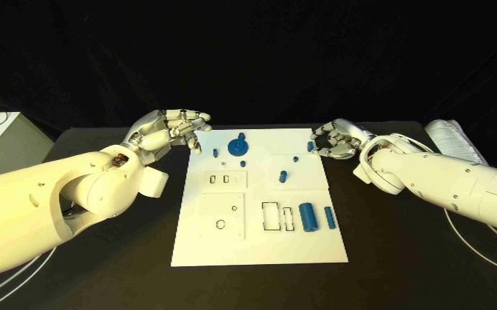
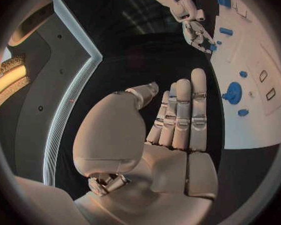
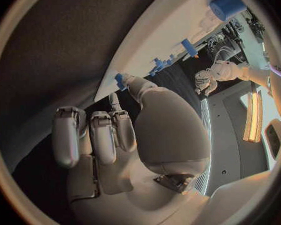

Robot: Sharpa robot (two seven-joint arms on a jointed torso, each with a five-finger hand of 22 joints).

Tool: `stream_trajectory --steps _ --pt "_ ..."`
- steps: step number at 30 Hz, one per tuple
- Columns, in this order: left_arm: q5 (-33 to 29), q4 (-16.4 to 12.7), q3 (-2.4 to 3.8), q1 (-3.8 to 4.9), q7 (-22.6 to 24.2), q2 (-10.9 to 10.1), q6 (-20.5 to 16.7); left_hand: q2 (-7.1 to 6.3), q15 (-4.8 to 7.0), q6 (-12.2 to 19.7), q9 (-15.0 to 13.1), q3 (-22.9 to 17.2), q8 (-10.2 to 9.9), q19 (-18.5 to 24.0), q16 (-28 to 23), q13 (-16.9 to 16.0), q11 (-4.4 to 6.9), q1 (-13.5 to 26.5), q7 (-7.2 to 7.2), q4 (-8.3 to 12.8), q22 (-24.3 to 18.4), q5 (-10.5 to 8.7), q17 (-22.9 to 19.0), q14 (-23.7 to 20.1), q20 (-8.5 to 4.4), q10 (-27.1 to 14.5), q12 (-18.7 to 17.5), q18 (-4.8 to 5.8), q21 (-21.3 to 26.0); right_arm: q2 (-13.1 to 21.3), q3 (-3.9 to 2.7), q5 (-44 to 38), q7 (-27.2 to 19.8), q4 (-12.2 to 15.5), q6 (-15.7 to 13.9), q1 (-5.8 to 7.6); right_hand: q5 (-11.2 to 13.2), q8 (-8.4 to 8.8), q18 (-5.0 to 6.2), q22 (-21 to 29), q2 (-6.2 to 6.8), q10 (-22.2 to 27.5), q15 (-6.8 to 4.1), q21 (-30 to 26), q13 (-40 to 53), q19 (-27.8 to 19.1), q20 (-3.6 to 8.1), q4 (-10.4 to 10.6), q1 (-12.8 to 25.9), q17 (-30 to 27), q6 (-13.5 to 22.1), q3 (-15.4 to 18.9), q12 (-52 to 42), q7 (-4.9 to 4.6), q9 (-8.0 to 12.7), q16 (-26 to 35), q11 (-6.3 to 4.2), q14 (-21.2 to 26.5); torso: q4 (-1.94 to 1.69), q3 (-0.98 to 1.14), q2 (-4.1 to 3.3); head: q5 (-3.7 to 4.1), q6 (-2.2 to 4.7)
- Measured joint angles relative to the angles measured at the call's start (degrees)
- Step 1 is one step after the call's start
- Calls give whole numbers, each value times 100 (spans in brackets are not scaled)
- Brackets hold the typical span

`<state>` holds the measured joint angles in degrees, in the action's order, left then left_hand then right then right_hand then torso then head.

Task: Assemble the parts on the task board

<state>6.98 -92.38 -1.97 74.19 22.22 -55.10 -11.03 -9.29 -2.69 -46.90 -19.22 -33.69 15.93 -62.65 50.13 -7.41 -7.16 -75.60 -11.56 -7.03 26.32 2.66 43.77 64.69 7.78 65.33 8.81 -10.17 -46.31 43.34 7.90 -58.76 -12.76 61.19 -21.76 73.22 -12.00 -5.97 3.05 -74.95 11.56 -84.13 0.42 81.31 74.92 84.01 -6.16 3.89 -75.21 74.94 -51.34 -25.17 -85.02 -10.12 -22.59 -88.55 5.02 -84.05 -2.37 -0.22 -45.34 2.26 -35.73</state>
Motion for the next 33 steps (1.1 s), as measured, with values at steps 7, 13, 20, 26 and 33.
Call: stream_trajectory --steps 7,13,20,26,33 --pt "0 -2 0 0 -1 0 2 0 0 20 -7 0 0 0 0 -8 0 0 -20 0 10 0 0 0 0 0 0 0 0 -29 -1 -17 10 6 16 -1 0 -45 0 0 -1 0 0 0 0 0 0 -2 1 -1 -109 -40 -33 31 -14 0 0 0 2 -1 0 16 2" --pt "0 -6 0 0 -2 0 3 0 0 20 -6 0 0 0 0 -8 0 0 -20 0 10 0 -1 0 0 0 0 0 0 -50 -2 -44 17 19 38 -1 0 -79 0 1 -29 0 0 0 0 0 0 -1 29 -1 -194 -79 -33 55 -23 0 0 0 0 -2 -1 17 -1" --pt "0 -11 0 0 -3 -4 3 0 0 20 -6 0 0 0 0 -7 0 0 -20 0 9 0 4 0 0 0 0 0 0 -82 -2 -71 28 10 47 -1 1 -117 0 1 -33 20 0 0 -1 0 0 -1 33 -1 -265 -130 -33 84 -33 0 -20 0 -6 -2 -3 -1 -3" --pt "1 -14 0 0 -4 -5 4 0 0 20 -6 0 0 0 0 -7 0 0 -20 0 9 0 4 0 0 0 0 0 0 -112 -2 -84 40 0 52 -2 1 -200 0 2 -58 8 -44 0 -1 0 0 -9 55 -2 -375 -166 -54 114 -52 0 -53 1 0 3 -3 -22 -12" --pt "1 -18 0 1 -5 -6 4 0 0 20 -10 0 0 15 0 -7 -22 0 -19 0 15 0 3 0 15 -22 0 0 -24 -116 -3 -96 58 -6 51 -2 2 -345 1 2 -135 8 -118 0 -1 -12 77 -35 27 -2 -569 -253 -54 202 -91 0 -136 11 4 5 -4 -30 -9"
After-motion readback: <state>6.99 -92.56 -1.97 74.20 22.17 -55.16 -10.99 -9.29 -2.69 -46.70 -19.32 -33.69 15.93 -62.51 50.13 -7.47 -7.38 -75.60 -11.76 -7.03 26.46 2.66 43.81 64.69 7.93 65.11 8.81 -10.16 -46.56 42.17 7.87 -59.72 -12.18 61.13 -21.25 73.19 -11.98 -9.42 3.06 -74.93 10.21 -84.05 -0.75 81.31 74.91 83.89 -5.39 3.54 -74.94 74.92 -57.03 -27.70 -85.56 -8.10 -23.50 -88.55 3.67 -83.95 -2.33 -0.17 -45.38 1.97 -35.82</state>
